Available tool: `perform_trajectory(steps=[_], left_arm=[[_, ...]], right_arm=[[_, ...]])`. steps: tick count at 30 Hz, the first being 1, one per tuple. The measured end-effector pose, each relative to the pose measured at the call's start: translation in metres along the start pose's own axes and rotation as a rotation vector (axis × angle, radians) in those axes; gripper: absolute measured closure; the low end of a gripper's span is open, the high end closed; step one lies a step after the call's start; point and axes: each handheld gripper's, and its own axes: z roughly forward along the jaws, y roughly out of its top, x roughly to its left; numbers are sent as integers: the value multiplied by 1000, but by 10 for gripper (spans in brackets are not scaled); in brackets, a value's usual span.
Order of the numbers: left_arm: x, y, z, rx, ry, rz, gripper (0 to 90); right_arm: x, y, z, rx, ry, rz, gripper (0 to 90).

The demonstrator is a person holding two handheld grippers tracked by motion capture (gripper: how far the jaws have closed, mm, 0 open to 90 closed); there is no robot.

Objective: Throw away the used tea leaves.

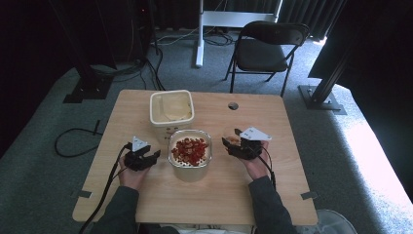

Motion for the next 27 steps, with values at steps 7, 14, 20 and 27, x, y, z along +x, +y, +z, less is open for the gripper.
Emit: perform_trajectory(steps=[7,14,20,27], left_arm=[[0,0,1,2,2,0,500],[1,-1,1,5,7,1,498],[1,-1,2,11,11,2,498],[0,-1,2,11,8,2,495]], right_arm=[[7,5,2,0,7,-24,341],[13,12,1,-28,9,-24,340],[14,13,1,-25,4,-19,340],[14,15,1,-21,-6,-20,340]])
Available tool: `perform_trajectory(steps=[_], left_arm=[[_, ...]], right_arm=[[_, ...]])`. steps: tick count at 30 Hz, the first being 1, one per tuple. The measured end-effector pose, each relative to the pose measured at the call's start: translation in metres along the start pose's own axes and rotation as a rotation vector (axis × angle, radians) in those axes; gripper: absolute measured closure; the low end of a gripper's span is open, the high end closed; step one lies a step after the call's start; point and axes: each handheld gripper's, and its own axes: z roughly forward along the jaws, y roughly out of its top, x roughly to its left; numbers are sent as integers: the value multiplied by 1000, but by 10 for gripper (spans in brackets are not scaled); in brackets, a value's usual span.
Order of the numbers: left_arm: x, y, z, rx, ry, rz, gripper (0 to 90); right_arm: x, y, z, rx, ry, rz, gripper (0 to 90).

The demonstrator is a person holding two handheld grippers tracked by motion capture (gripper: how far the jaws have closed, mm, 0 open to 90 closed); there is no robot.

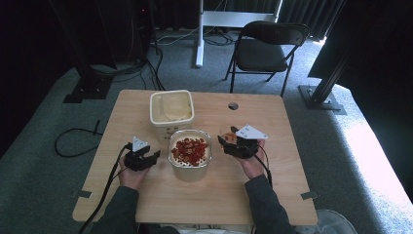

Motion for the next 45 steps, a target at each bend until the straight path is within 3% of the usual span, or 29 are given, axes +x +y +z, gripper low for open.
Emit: perform_trajectory(steps=[3,5,13,29,33,37,40,45], left_arm=[[0,0,-1,-3,-1,1,495],[1,0,0,1,-1,-2,495],[0,0,0,-1,0,-5,495],[-1,-1,0,5,0,0,495],[-1,-1,0,3,0,0,493],[-2,-1,0,6,1,2,494],[-1,-1,-1,3,-1,2,493],[-2,-1,0,4,0,2,494]], right_arm=[[-2,0,-2,1,6,25,340],[1,2,-2,6,0,3,340],[8,24,-14,-18,-5,-7,340],[6,51,-21,-11,-28,-49,341],[6,54,-21,-12,-31,-34,342],[11,53,-21,-18,-27,-60,342],[9,50,-21,-19,8,-12,342],[15,51,-18,5,-10,-59,342]])
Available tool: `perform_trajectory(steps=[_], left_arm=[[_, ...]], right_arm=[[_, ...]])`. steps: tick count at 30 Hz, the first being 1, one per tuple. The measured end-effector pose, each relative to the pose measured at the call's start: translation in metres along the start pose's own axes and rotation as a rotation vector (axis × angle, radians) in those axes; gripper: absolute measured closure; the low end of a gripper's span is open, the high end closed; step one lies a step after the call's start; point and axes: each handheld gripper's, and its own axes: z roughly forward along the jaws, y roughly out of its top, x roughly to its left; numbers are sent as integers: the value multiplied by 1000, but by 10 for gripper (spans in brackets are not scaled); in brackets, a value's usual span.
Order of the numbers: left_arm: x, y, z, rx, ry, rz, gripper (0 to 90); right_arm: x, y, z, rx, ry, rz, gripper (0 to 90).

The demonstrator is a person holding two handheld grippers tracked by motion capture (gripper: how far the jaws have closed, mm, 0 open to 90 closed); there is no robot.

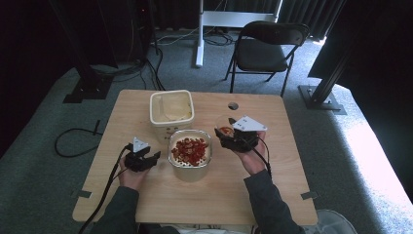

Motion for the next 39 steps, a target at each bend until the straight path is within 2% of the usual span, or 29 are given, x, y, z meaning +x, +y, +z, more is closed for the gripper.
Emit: perform_trajectory(steps=[2,5,7,13,14,17,21,25,30,34,39], left_arm=[[0,0,0,2,-1,-2,494],[1,0,0,0,-2,-3,493],[1,0,0,1,-2,-4,493],[1,0,0,-2,-3,-9,494],[1,0,0,-3,-2,-9,494],[2,0,0,-2,-1,-8,494],[2,0,0,0,0,-4,493],[2,0,-1,0,1,-5,494],[2,0,-1,-2,2,-4,494],[2,0,-1,-4,2,-4,493],[3,0,-1,-5,4,-3,494]], right_arm=[[2,2,1,15,-17,-28,342],[7,6,4,55,-63,-95,342],[10,8,6,75,-72,-121,342],[22,15,12,128,-122,-244,342],[25,17,14,140,-141,-285,342],[31,20,16,161,-157,-351,342],[43,23,22,197,-213,-504,342],[55,23,27,227,-243,-645,342],[67,23,33,252,-270,-766,342],[76,20,37,276,-296,-901,341],[83,17,39,284,-315,-984,341]])
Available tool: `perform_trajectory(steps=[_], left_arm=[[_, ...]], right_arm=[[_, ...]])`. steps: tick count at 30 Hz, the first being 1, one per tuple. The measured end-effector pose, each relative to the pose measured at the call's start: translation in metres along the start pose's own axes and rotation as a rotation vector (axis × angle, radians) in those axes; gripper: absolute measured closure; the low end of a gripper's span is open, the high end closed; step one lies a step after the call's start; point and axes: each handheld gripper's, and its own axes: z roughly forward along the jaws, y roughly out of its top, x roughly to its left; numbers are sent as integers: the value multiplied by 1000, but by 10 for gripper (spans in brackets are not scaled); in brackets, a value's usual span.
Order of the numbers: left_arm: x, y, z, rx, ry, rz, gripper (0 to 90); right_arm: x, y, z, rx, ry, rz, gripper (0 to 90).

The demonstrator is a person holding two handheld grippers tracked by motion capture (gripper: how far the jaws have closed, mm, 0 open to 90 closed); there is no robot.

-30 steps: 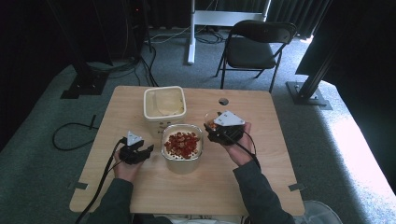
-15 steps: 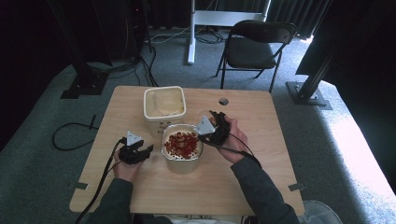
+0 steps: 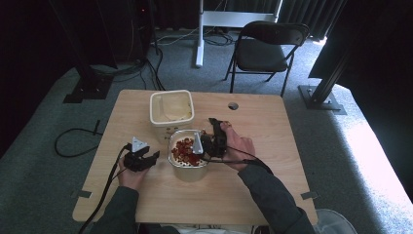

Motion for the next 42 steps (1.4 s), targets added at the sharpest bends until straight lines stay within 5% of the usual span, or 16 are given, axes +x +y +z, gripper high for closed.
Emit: perform_trajectory(steps=[1,6,7,19,30,33,36,39,42], left_arm=[[0,0,0,0,0,0,494],[0,0,0,-1,0,2,494],[0,0,0,-1,1,3,494],[0,0,0,1,1,1,494],[-1,0,0,0,3,2,494],[-1,0,0,1,3,3,494],[0,0,0,-5,2,0,494],[0,0,0,-1,2,4,494],[0,0,-1,-2,0,3,494]], right_arm=[[3,2,-1,2,-22,-46,340],[8,5,-2,10,-59,-117,339],[11,7,-4,12,-84,-171,339],[22,16,-17,24,-219,-390,341],[25,10,-9,72,-242,-428,341],[29,14,-15,35,-239,-442,344],[25,13,-12,63,-250,-433,344],[30,15,-14,34,-243,-472,346],[22,11,-10,74,-267,-425,347]])
